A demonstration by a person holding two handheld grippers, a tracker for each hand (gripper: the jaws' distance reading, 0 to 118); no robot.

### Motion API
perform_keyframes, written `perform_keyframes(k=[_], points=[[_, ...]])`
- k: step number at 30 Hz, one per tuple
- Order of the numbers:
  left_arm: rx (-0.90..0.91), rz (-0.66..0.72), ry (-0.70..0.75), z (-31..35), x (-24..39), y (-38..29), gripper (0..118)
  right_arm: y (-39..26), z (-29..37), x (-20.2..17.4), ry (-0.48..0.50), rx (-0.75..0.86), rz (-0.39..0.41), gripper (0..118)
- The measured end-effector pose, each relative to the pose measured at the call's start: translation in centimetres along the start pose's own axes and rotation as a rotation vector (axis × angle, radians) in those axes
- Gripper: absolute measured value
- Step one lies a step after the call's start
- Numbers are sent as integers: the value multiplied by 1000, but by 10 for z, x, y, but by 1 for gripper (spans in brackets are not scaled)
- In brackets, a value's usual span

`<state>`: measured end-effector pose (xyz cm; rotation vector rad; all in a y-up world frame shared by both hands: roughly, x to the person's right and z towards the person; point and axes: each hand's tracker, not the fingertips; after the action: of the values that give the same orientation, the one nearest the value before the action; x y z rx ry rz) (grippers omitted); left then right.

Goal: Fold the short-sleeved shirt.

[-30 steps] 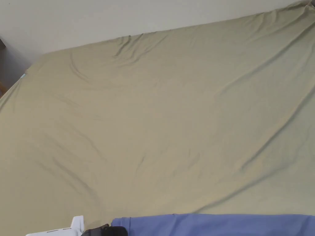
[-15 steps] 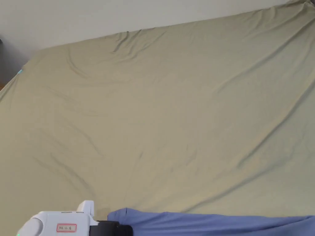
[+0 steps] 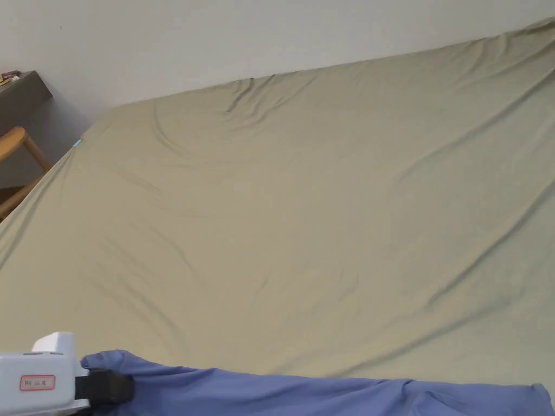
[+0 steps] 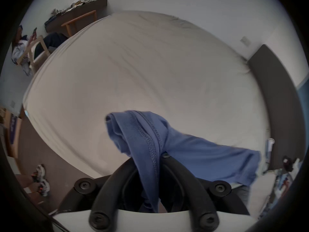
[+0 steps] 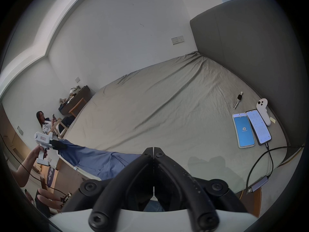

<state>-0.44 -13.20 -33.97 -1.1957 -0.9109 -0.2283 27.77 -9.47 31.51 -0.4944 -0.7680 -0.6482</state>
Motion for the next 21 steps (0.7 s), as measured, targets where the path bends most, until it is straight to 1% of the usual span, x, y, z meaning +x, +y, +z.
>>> perform_keyframes(k=[2,6,7,8,9,12,14,15,16,17,18,19,20,21], points=[[-16,-18,-131,0,40,-19,9,-3,4,8,7,3,-3,0],[-45,-166,-219,-27,145,-56,9,-6,14,15,18,19,-12,0],[-46,-179,-251,-40,167,-66,9,-7,17,16,19,27,-14,0],[-90,-160,-315,-56,175,-67,9,-7,20,17,19,28,-16,0],[-137,-169,-382,-71,193,-75,9,-8,25,20,17,30,-14,0],[-198,-253,-381,-106,231,-91,9,-12,35,23,20,39,-22,0],[-222,-322,-309,-127,243,-99,9,-15,39,28,14,37,-26,0],[-241,-309,-306,-135,244,-103,11,-17,41,29,9,36,-26,0],[-234,-310,-283,-142,241,-102,21,-20,42,30,7,32,-29,0],[-237,-301,-282,-146,238,-102,46,-22,42,33,6,29,-35,0],[-250,-276,-279,-146,231,-100,89,-24,43,34,5,25,-41,0],[-289,-205,-312,-144,223,-99,115,-25,43,35,1,20,-43,0],[-299,-157,-356,-139,217,-98,118,-27,43,36,-2,18,-43,0],[-278,-84,-422,-132,208,-97,117,-28,42,39,-5,14,-44,0]])
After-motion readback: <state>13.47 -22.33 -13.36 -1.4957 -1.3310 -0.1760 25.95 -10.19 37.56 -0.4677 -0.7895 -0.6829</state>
